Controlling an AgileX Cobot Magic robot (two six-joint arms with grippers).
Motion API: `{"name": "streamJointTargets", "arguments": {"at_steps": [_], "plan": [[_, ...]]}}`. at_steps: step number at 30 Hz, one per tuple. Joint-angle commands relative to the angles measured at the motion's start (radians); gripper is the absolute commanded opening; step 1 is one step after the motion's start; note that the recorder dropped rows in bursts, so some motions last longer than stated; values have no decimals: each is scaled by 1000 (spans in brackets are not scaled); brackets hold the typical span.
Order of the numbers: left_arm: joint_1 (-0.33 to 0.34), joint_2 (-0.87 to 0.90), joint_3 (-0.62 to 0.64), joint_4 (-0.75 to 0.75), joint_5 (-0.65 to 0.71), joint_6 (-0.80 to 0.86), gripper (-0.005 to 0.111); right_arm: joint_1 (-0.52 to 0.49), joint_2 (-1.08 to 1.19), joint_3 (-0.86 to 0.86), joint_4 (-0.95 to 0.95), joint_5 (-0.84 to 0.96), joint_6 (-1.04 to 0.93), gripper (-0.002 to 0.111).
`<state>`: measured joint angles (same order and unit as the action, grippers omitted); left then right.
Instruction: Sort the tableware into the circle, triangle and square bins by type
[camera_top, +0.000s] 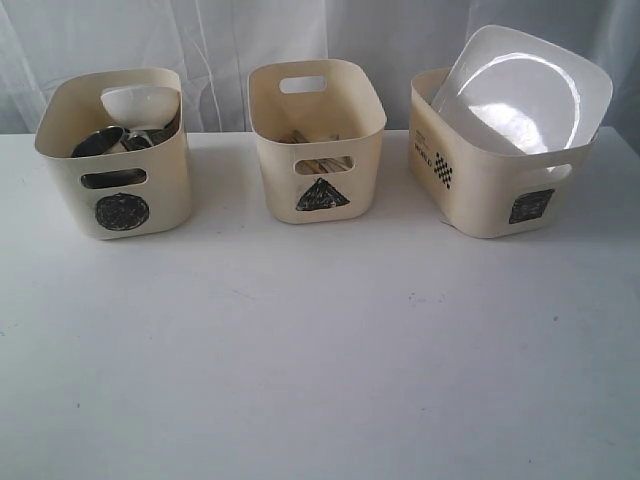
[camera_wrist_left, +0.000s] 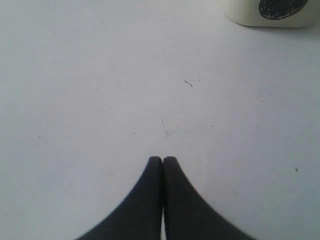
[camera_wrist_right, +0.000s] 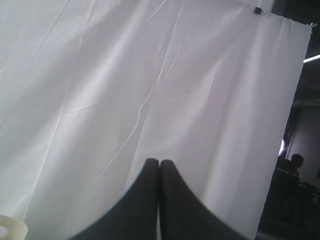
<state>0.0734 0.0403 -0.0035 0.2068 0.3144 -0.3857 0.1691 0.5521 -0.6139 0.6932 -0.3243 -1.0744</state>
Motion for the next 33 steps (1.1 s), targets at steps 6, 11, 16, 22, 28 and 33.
{"name": "streamJointTargets", "arguments": {"at_steps": [6,11,16,22,28,33], "plan": [[5,-5,3,-5,15,-3,0,-3,-176,139,-13,139,-38,0],[5,-5,3,-5,15,-3,0,-4,-290,376,-117,106,97,0],[5,-5,3,-5,15,-3,0,-87,-379,614,-318,-53,478,0],[7,-5,3,7,15,-3,0,-276,-518,614,-331,240,546,0],[7,-6,3,7,14,-3,0,-317,-552,614,-562,679,969,0],[7,-12,3,7,14,-3,0,-320,-552,614,-607,664,945,0]]}}
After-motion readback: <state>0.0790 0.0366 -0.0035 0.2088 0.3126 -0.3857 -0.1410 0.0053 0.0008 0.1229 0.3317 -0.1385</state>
